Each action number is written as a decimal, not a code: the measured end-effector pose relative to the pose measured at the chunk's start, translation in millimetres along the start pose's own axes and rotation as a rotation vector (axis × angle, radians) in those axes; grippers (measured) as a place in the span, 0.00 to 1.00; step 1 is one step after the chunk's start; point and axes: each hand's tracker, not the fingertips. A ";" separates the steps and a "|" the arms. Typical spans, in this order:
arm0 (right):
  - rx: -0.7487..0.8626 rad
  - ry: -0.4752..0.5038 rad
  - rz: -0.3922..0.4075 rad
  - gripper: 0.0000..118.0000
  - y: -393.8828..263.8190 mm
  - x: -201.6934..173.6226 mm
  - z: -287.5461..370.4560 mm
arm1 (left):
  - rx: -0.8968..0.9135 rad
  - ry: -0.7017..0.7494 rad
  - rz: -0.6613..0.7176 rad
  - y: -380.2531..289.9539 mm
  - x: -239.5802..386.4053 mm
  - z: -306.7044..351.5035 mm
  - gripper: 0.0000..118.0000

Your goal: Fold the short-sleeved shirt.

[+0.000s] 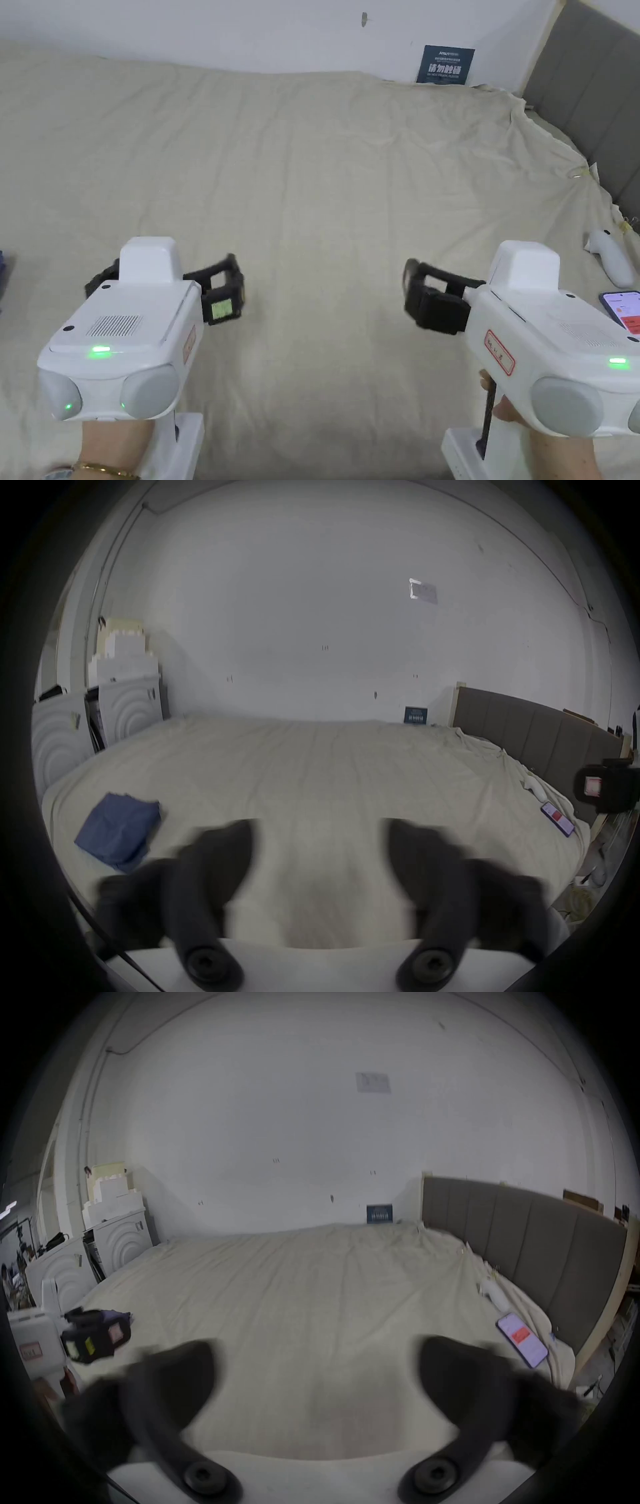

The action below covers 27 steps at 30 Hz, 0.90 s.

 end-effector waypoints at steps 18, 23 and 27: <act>-0.843 -0.267 -0.006 0.97 -106.2 -62.6 -23.4 | -0.416 -0.039 -0.077 -114.7 33.4 34.1 1.00; -0.889 -0.310 -0.008 0.96 -118.3 -71.4 -11.8 | -0.426 -0.024 -0.028 -117.6 27.3 30.5 1.00; -0.879 -0.292 -0.123 0.96 -119.8 -62.6 -10.2 | -0.446 -0.011 -0.006 -116.0 23.4 26.3 1.00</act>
